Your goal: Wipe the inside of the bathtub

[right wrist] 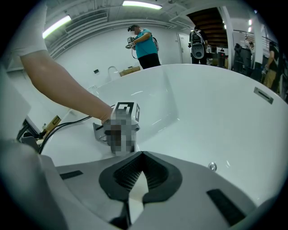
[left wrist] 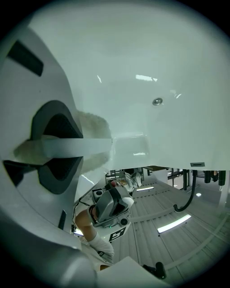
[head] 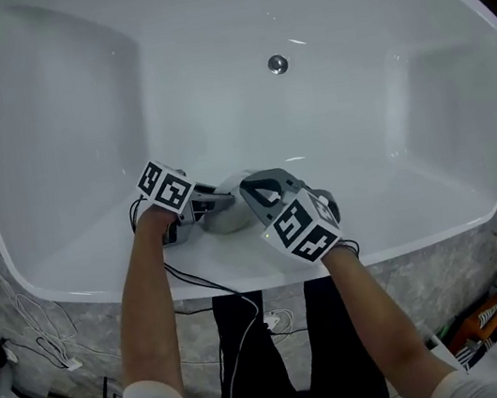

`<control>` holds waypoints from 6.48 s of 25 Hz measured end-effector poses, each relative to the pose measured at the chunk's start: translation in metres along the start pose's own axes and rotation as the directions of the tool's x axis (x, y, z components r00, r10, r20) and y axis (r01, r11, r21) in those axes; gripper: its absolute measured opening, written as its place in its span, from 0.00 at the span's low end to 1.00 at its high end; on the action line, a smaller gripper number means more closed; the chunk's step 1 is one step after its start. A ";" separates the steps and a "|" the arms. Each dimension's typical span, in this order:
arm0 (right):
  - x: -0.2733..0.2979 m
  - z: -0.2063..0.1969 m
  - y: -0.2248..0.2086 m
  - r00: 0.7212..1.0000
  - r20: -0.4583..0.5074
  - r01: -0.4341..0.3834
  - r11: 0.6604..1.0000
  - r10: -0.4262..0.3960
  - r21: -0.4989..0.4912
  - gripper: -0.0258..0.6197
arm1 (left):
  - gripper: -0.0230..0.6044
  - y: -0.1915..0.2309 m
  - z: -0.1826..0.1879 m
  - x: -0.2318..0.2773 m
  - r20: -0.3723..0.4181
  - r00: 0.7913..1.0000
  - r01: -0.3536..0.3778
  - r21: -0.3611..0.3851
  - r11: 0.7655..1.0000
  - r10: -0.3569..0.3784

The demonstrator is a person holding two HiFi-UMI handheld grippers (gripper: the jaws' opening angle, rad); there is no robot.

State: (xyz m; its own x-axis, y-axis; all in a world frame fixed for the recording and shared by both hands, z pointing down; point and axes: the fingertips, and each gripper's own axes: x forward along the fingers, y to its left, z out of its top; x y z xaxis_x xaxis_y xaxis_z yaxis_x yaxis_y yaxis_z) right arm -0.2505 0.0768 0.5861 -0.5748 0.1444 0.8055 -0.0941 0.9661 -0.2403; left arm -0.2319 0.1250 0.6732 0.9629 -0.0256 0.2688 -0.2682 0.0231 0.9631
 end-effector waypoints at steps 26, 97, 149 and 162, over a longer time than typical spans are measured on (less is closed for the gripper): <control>0.089 0.094 0.081 0.987 -0.014 -0.158 0.979 0.157 -0.126 0.07 | 0.19 0.044 -0.066 -0.168 -0.089 0.973 -0.218 -0.053 0.974 0.213; 0.179 0.065 0.083 0.966 -0.063 -0.260 0.938 0.252 -0.228 0.07 | 0.19 0.243 -0.071 -0.227 -0.300 0.568 -0.820 -0.117 0.561 0.767; 0.055 -0.103 -0.040 0.989 -0.089 -0.123 0.990 0.116 -0.075 0.07 | 0.19 0.179 0.027 0.038 -0.213 0.633 -0.736 0.134 0.664 0.745; 0.007 -0.154 -0.077 0.993 -0.091 -0.080 0.996 0.076 -0.037 0.07 | 0.19 0.157 0.056 0.114 -0.221 0.645 -0.706 0.191 0.681 0.731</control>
State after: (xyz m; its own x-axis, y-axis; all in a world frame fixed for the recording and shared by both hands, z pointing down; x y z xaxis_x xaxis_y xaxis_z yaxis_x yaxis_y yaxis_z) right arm -0.1227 0.0365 0.6937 -0.5039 0.2365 0.8308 -0.0177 0.9588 -0.2836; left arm -0.1666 0.0700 0.8562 0.4321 0.2210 0.8743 -0.8689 -0.1574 0.4693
